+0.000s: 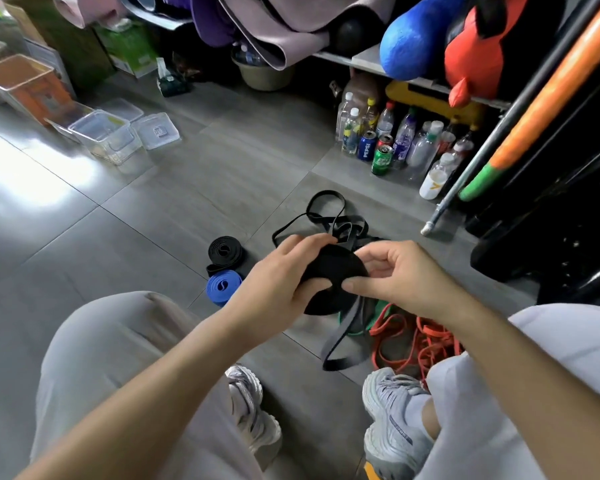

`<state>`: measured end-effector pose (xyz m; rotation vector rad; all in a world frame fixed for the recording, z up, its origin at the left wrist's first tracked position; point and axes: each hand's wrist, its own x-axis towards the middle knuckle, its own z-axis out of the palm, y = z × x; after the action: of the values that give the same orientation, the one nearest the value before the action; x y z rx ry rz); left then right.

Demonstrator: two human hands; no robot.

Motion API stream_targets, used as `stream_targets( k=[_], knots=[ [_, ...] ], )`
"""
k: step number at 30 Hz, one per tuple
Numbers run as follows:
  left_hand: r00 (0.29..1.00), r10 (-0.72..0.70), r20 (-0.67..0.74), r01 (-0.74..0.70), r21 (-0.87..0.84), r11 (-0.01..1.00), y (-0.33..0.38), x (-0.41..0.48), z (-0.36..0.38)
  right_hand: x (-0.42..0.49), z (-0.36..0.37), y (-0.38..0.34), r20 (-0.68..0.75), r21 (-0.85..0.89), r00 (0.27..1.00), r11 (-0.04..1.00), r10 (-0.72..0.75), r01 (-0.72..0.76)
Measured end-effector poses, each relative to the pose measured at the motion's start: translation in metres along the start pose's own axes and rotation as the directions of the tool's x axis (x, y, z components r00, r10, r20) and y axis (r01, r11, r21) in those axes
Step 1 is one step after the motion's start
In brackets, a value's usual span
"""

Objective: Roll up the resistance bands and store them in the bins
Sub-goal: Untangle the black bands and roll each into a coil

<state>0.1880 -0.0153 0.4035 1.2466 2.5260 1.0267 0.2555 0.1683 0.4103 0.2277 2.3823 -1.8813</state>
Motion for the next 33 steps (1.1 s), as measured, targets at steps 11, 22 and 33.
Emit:
stream_targets(
  k=[11,22,33],
  knots=[
    [0.953,-0.242,-0.183,0.19,-0.259,0.947,-0.012,0.002,0.002,0.022,0.007,0.011,-0.059,0.153,0.998,0.988,0.018,-0.008],
    [0.876,-0.447,-0.182,0.31,-0.498,0.81,-0.011,-0.002,0.002,0.019,0.021,0.019,-0.042,0.288,0.997,0.955,-0.062,0.072],
    [0.989,-0.101,0.11,0.075,0.216,0.974,-0.017,-0.014,0.011,0.014,0.025,0.028,0.056,-0.002,0.998,1.0,0.015,-0.015]
  ],
)
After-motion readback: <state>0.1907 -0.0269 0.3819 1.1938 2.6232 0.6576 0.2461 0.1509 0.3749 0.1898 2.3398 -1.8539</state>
